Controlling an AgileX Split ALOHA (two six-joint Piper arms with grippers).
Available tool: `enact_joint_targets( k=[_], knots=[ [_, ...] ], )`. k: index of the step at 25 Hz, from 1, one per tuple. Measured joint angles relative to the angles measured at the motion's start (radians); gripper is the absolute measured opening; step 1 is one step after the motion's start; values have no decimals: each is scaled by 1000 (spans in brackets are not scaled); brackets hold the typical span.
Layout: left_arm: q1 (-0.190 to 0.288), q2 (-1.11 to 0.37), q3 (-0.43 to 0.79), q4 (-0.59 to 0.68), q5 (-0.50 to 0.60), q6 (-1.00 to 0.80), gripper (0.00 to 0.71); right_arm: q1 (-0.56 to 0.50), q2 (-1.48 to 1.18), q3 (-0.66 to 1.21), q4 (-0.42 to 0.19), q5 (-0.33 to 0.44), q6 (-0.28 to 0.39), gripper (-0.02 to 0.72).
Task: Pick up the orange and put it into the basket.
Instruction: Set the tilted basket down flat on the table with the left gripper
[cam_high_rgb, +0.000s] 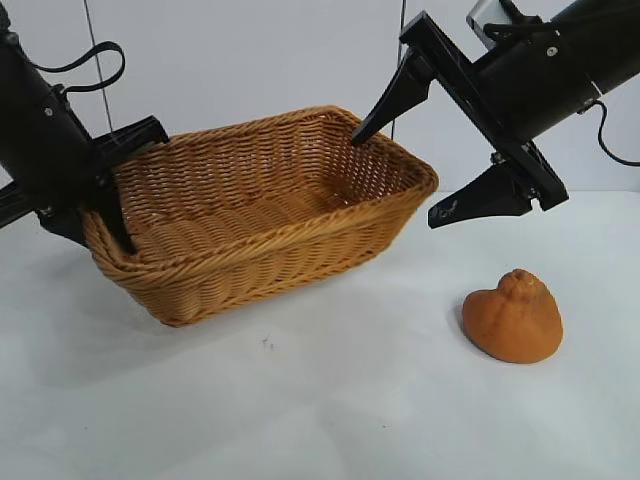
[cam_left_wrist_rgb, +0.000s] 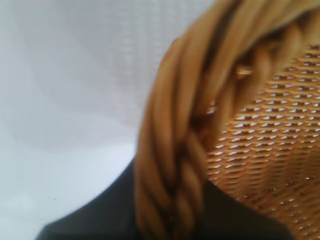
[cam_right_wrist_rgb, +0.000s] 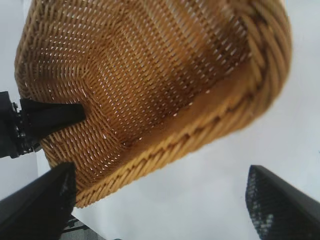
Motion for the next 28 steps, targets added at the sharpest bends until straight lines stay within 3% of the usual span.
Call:
enact_joint_targets(
  k=[9,20,28],
  knots=[
    [-1,101,-172,6,158,258,85,0,0,0,0,2,0,631],
    [-1,105,-176,10,166,358,85,0,0,0,0,2,0,631],
    [-1,192,-176,10,169,376,85,0,0,0,0,2,0,631]
  ],
)
